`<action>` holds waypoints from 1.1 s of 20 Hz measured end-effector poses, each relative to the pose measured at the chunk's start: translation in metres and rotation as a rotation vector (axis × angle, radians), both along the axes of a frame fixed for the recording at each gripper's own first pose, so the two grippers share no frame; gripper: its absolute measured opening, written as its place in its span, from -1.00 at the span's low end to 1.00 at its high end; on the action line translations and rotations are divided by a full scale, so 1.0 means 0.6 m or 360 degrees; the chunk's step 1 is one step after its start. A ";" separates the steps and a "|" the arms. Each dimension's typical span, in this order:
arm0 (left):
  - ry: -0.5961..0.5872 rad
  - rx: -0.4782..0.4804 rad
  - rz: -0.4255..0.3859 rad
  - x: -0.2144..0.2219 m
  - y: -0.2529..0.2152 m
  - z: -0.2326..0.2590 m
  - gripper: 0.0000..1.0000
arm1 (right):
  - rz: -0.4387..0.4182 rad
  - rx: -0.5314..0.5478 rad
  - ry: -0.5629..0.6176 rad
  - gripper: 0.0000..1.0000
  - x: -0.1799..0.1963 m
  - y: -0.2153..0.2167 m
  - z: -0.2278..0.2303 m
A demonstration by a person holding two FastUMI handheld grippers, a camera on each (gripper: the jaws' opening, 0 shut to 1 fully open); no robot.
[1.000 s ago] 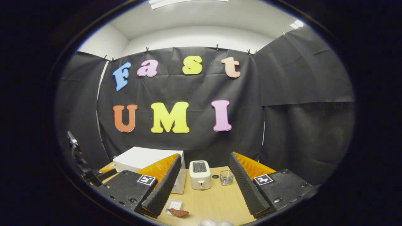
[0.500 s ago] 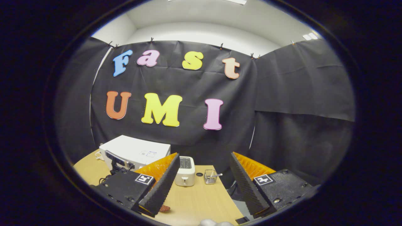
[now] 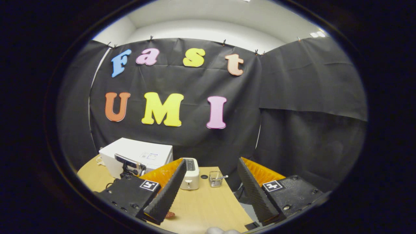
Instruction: Open the microwave oven with the left hand, put the food in, and close the microwave oven.
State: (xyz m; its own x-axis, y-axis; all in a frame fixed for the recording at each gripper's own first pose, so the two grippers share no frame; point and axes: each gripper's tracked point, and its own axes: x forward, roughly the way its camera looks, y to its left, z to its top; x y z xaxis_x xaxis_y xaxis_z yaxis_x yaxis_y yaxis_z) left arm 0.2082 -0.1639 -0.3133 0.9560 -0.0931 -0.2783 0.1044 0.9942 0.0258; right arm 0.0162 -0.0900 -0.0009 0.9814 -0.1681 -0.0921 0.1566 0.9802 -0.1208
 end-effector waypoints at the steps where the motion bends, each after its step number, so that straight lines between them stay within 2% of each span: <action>1: 0.0006 -0.0023 -0.0007 0.002 0.002 0.001 -0.43 | 0.0002 0.0003 0.0007 1.00 -0.001 0.000 -0.003; 3: 0.0058 -0.0037 -0.0013 0.001 -0.002 -0.007 -0.52 | 0.0002 0.0010 0.0008 1.00 0.002 0.001 -0.003; 4: 0.0068 -0.0031 -0.0023 -0.001 -0.001 -0.005 -0.51 | 0.0002 0.0017 0.0012 0.92 0.003 0.000 -0.005; 5: 0.0068 -0.0043 -0.0034 0.003 -0.002 -0.002 -0.55 | 0.0001 0.0023 0.0015 1.00 0.003 -0.001 -0.007; 6: 0.0096 -0.0054 -0.0036 0.001 0.001 -0.006 -0.63 | -0.0001 0.0028 0.0020 0.92 0.002 -0.002 -0.007; 7: 0.0095 -0.0058 -0.0038 0.000 0.001 -0.002 -0.63 | 0.0000 0.0035 0.0018 1.00 0.001 -0.002 -0.006; 8: 0.0107 -0.0057 -0.0039 -0.002 0.002 -0.004 -0.63 | 0.0000 0.0037 0.0026 0.90 -0.003 -0.002 -0.010; 9: 0.0110 -0.0056 -0.0039 -0.004 0.002 -0.004 -0.63 | -0.0002 0.0036 0.0028 1.00 -0.004 -0.002 -0.011; 13: 0.0115 -0.0069 -0.0064 -0.009 0.002 -0.003 -0.63 | 0.0005 0.0034 0.0022 1.00 -0.012 -0.003 -0.008; 14: 0.0117 -0.0074 -0.0069 -0.011 0.002 -0.002 -0.63 | 0.0009 0.0034 0.0019 0.90 -0.011 -0.001 -0.008; 16: 0.0120 -0.0084 -0.0079 -0.014 0.004 -0.002 -0.63 | 0.0022 0.0034 0.0023 1.00 -0.012 0.002 -0.009; 18: 0.0120 -0.0088 -0.0086 -0.020 0.004 -0.001 -0.63 | 0.0036 0.0027 0.0018 1.00 -0.017 0.004 -0.008; 20: 0.0093 -0.0088 -0.0078 -0.045 0.010 0.004 -0.63 | 0.0043 0.0018 0.0020 1.00 -0.021 0.006 -0.008; 21: 0.0093 -0.0065 -0.0083 -0.061 0.012 -0.004 -0.65 | 0.0044 0.0010 0.0019 0.92 -0.023 0.006 -0.008; 22: 0.0073 -0.0050 -0.0077 -0.077 0.019 0.002 -0.63 | 0.0050 0.0002 0.0026 1.00 -0.023 0.007 -0.011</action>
State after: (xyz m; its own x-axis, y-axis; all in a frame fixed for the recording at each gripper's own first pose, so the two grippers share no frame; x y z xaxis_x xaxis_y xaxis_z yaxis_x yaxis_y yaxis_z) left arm 0.1622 -0.1527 -0.3123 0.9364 -0.1485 -0.3179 0.1529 0.9882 -0.0115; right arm 0.0025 -0.0860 -0.0075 0.9846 -0.1371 -0.1086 0.1237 0.9848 -0.1216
